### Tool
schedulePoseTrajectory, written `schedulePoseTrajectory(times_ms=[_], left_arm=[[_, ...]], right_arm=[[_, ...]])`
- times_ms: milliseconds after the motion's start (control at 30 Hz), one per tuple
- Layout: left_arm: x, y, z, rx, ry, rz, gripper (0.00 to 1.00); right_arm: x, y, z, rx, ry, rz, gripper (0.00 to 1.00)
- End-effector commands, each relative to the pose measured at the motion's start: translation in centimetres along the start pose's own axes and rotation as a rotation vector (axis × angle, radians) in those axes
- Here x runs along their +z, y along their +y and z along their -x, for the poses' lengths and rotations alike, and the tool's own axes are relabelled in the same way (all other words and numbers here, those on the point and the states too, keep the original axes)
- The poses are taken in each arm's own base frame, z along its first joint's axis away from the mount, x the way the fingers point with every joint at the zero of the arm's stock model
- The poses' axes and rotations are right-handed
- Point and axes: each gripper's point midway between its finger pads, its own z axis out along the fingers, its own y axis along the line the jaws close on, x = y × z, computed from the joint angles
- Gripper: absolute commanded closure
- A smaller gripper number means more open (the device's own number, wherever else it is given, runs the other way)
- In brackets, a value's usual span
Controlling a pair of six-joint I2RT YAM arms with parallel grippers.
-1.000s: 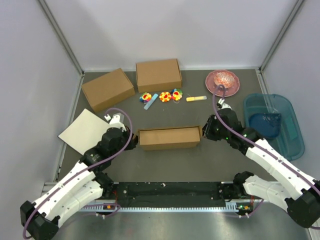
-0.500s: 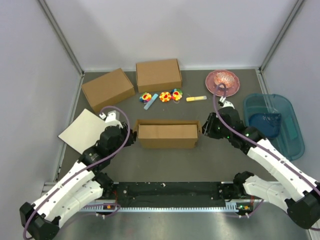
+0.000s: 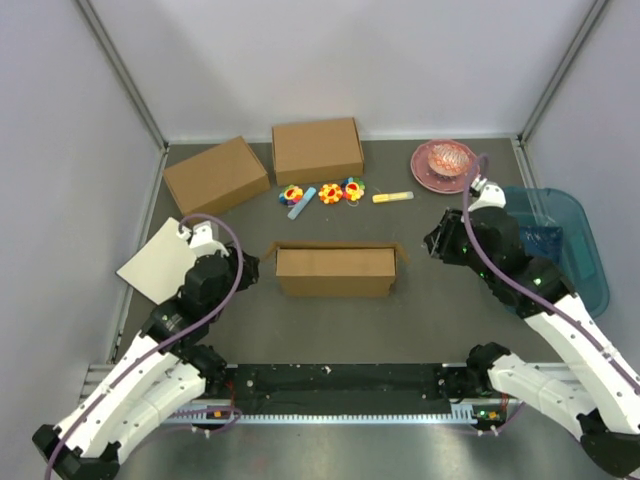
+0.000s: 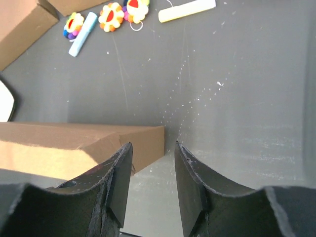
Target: Fold the paper box
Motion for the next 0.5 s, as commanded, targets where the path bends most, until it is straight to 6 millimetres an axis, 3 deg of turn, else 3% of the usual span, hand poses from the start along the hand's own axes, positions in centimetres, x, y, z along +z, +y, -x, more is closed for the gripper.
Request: schedulePoseTrajectory(times_ms=[0,100,300,467], left_arm=[[-2.0,0.5,3.8,-0.032,-0.132,0.021,0.52],[-3.2,0.4,5.3,-0.044,-0.203,-0.009,0.51],[-4.7,0.2,6.6,-0.057,-0.283,-0.069,0.45],[-5.5,-1.5,7.2,-0.044,-0.324,-0.189,0.38]], right_arm=[[-2.5,2.6,2.1,-0.068,-0.060,0.175,0.59],[-2.5,4.7,0.5,-0.123,0.007,0.308,0.58],[-2.4,5.3,-1.3,-0.193,0.039,0.380,0.53],[-1.4,5.3,-2.6,-0.248,0.084,0.378,0.50]])
